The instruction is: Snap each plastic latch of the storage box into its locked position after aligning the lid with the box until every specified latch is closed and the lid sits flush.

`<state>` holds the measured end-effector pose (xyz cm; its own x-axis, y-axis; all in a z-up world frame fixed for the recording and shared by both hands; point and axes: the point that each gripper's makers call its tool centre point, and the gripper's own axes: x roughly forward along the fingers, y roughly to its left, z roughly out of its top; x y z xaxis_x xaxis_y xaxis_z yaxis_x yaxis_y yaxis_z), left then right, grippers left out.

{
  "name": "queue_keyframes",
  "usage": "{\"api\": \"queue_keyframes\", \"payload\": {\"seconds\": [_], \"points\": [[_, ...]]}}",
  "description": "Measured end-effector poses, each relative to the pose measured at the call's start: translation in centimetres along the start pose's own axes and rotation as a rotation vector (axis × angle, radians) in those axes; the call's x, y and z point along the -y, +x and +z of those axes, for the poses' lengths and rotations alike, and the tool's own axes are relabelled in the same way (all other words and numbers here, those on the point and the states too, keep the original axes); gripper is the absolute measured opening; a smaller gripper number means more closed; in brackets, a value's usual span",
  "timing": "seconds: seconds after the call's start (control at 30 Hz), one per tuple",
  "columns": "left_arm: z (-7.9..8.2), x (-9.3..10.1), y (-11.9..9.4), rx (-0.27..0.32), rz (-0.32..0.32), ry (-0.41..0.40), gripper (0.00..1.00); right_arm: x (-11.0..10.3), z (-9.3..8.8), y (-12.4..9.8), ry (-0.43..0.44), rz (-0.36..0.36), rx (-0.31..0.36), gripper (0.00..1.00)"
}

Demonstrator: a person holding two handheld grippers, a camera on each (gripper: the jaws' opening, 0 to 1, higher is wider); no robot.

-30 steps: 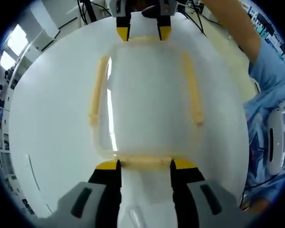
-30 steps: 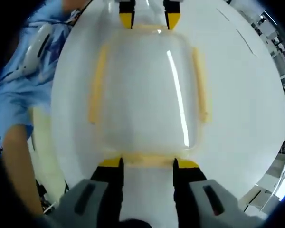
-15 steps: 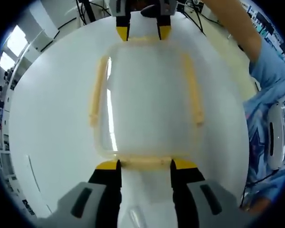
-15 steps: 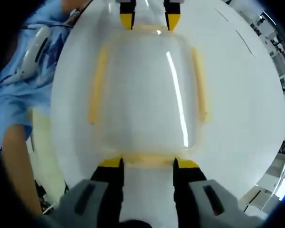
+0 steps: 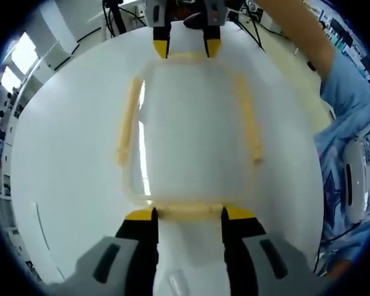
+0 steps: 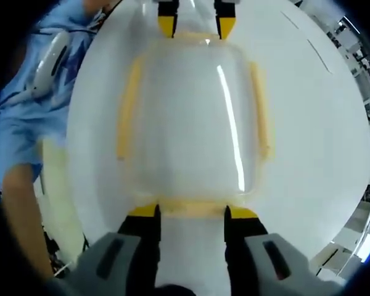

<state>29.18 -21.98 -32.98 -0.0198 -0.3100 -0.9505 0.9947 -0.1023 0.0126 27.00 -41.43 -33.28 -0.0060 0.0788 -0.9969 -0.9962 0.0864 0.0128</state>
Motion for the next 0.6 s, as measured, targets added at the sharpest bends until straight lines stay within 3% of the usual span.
{"api": "queue_keyframes", "payload": {"seconds": [0.6], "points": [[0.08, -0.26, -0.15, -0.021, 0.003, 0.032, 0.39, -0.47, 0.17, 0.1, 0.028, -0.003, 0.019, 0.4]]}}
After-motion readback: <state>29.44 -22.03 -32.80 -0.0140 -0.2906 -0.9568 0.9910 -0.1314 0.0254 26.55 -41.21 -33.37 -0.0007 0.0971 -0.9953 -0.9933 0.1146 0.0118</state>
